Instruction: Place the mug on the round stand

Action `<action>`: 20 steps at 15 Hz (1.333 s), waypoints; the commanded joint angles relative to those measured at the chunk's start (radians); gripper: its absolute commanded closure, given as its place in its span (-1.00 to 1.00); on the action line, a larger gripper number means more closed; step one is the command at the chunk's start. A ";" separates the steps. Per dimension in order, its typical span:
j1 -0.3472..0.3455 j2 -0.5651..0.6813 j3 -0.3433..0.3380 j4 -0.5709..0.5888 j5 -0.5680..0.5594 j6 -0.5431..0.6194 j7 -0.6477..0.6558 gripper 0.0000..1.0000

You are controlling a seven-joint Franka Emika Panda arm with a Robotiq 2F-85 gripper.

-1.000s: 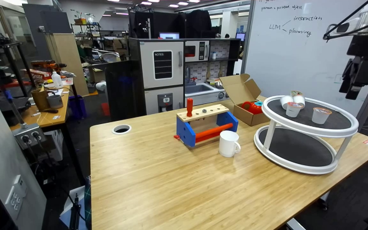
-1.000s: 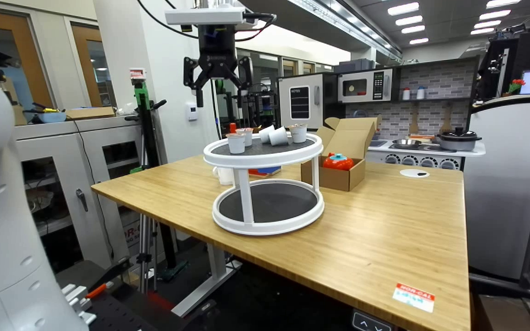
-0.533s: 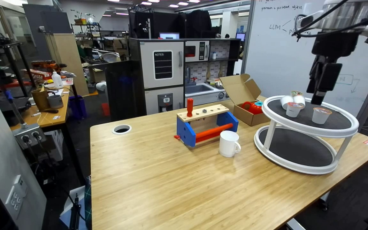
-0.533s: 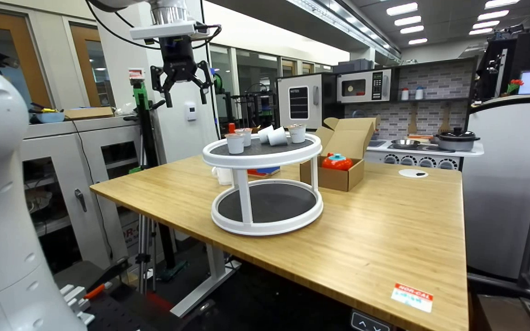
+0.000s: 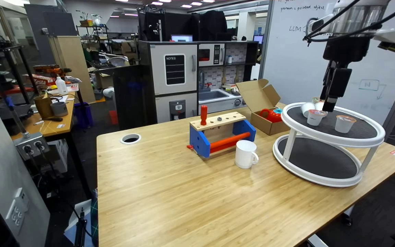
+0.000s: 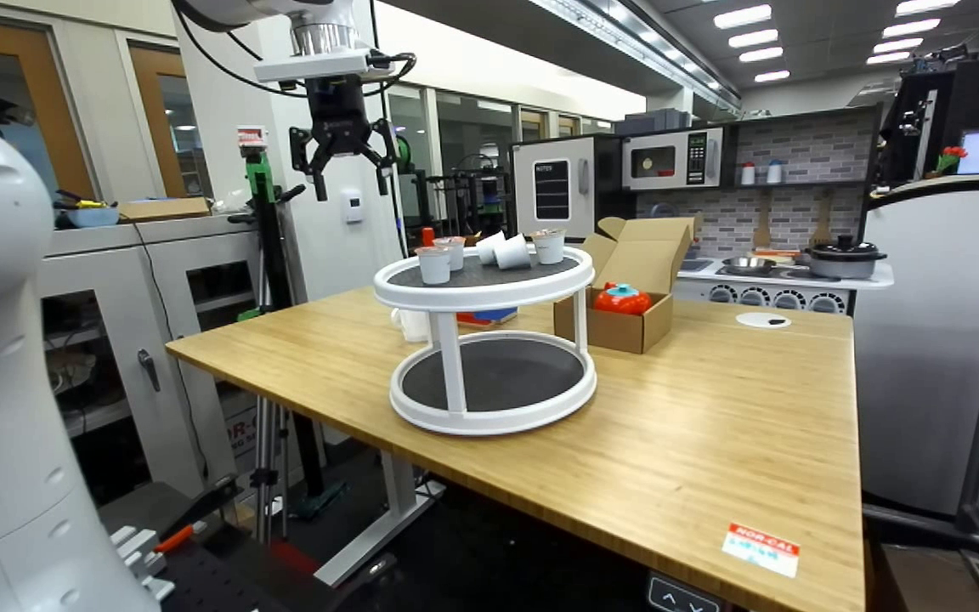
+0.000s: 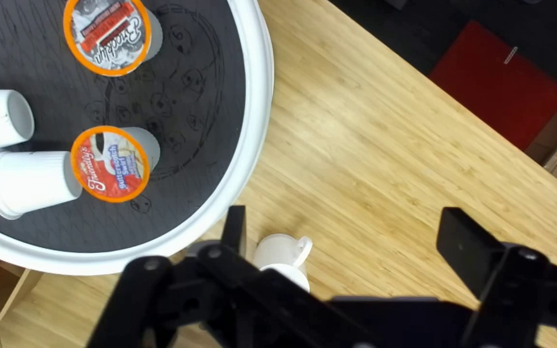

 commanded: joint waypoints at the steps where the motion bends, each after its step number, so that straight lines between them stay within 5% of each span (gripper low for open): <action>1: -0.002 -0.001 -0.002 0.001 0.022 0.011 -0.029 -1.00; 7: 0.029 0.036 -0.007 0.027 0.111 0.029 -0.214 -1.00; 20: 0.052 0.112 0.066 0.032 -0.029 0.023 -0.143 -1.00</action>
